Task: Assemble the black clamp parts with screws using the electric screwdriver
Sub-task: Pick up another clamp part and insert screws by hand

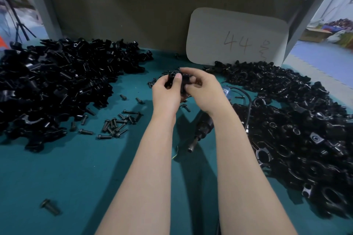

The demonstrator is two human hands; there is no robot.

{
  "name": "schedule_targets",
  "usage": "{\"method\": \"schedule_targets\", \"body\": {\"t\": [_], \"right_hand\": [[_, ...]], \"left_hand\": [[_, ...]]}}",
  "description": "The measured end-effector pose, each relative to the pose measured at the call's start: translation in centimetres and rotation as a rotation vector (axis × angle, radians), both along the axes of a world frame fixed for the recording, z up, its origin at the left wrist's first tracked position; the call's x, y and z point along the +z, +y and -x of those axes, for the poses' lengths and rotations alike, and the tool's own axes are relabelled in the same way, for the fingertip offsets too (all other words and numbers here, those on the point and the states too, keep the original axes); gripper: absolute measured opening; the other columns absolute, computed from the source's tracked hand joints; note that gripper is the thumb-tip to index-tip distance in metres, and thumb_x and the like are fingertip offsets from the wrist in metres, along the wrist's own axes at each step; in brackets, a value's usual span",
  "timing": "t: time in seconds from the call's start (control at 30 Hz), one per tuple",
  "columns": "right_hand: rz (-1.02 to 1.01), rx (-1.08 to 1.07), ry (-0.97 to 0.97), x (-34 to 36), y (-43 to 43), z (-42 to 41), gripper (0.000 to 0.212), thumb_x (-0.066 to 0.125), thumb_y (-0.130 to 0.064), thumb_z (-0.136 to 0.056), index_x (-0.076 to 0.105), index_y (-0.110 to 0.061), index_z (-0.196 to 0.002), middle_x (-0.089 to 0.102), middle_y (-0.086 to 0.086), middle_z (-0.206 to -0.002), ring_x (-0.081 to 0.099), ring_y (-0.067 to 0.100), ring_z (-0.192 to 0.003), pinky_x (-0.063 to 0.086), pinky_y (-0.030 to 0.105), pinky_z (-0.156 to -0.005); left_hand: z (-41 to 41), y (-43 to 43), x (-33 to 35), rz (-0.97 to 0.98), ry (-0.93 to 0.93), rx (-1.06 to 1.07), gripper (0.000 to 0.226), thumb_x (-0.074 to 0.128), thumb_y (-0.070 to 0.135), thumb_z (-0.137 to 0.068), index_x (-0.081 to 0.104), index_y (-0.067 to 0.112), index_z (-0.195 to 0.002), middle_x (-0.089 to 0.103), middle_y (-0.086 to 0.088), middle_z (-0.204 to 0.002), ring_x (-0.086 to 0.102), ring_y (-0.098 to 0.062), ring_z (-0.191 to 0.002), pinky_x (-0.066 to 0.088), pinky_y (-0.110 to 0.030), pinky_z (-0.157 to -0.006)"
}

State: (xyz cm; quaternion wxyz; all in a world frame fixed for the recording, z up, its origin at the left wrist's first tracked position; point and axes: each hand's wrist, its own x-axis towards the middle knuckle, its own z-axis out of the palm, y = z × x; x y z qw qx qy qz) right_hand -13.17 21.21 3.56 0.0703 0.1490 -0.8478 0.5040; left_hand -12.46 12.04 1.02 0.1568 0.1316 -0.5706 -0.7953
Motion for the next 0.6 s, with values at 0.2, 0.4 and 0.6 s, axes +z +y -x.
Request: {"method": "schedule_targets", "body": {"t": [0.2, 0.4, 0.6], "right_hand": [[-0.246, -0.035, 0.099, 0.02, -0.64, 0.08, 0.030, 0.059, -0.012, -0.089, 0.060, -0.022, -0.117, 0.055, -0.001, -0.119, 0.053, 0.011, -0.095, 0.046, 0.021, -0.087], [-0.105, -0.130, 0.071, -0.19, -0.27, 0.09, 0.028, 0.062, -0.022, -0.091, 0.065, -0.020, -0.119, 0.065, -0.004, -0.115, 0.056, 0.006, -0.098, 0.043, 0.020, -0.088], [-0.258, -0.009, -0.039, 0.41, 0.09, -0.25, 0.034, 0.061, -0.021, -0.092, 0.060, -0.019, -0.126, 0.067, 0.001, -0.110, 0.067, 0.016, -0.089, 0.053, 0.029, -0.085]], "left_hand": [[-0.08, -0.41, -0.20, 0.030, -0.070, 0.090, 0.009, 0.059, 0.016, -0.095, 0.061, 0.013, -0.103, 0.067, -0.006, -0.102, 0.066, -0.027, -0.100, 0.056, -0.042, -0.088], [-0.43, -0.40, 0.38, -0.318, 0.005, -0.017, 0.023, 0.059, 0.006, -0.095, 0.057, 0.003, -0.117, 0.066, -0.014, -0.109, 0.068, -0.021, -0.084, 0.058, -0.020, -0.065], [-0.09, -0.95, -0.01, -0.212, 0.015, 0.079, 0.011, 0.061, 0.010, -0.094, 0.057, 0.011, -0.105, 0.064, -0.009, -0.104, 0.066, -0.025, -0.092, 0.057, -0.018, -0.062]]}}
